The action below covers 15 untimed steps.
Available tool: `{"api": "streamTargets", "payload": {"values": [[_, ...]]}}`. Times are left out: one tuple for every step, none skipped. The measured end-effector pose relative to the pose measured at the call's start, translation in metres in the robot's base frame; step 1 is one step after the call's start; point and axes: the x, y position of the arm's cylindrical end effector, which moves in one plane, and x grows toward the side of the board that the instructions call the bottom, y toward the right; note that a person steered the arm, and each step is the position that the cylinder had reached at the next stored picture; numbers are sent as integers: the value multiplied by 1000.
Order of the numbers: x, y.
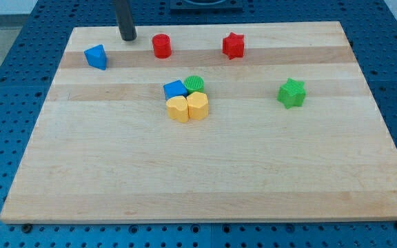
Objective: Place the red blocks at the top center of the board
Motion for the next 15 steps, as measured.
{"api": "streamTargets", "payload": {"values": [[12,-28],[45,-30],[47,-7],[39,38],[56,46],[63,65],[30,88],[28,89],[70,99],[78,145],[78,197],[75,228],[63,228],[80,254],[76,295]]}}
